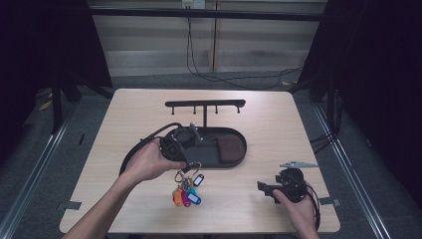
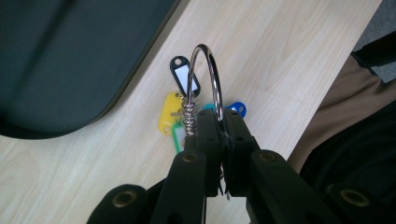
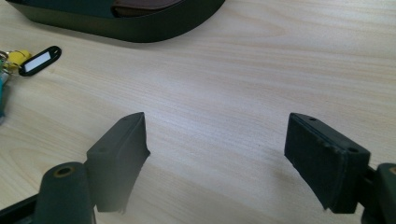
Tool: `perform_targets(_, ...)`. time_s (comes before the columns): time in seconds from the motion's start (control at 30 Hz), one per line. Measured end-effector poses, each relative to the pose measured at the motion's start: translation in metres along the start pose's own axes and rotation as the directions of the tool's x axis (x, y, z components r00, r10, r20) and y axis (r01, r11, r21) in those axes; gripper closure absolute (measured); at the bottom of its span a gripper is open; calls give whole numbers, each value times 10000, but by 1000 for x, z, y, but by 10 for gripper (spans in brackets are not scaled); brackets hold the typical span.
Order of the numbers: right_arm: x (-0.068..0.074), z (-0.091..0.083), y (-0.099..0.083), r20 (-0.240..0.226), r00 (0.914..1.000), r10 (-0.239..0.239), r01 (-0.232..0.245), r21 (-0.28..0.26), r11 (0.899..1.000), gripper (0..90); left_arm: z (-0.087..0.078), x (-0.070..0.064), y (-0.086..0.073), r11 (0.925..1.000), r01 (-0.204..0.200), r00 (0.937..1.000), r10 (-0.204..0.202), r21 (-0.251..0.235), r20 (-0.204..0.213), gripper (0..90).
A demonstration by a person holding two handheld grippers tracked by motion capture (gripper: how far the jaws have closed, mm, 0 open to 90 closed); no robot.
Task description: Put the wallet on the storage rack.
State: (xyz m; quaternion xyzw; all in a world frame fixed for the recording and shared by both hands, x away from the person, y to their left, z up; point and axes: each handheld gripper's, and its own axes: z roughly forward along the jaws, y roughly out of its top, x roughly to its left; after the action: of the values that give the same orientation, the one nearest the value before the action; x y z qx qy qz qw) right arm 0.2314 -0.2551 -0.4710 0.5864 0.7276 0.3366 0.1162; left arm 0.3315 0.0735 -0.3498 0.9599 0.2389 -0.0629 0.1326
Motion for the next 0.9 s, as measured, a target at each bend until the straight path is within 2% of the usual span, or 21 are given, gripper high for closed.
perform_targets(0.17,-1,-1,0,-12,10000,11,-11,-77,10000,216,-8,0,1,9999,138,9999,-138,104,11,878)
perform_targets(0.23,-1,0,0,-9,10000,-54,54,-76,10000,217,-12,1,1,9998,72,10000,-72,189,30,877)
perform_targets(0.3,-1,0,0,-6,10000,-57,57,-75,10000,218,-16,1,1,9997,185,9998,-185,128,-9,877)
perform_targets(0.67,0,0,0,50,10000,-53,53,-53,10000,223,-35,5,0,9997,205,9996,-207,106,177,877)
perform_targets(0.9,0,-1,0,54,9999,-107,108,-82,9999,224,-44,6,2,9994,249,9997,-249,260,4,877)
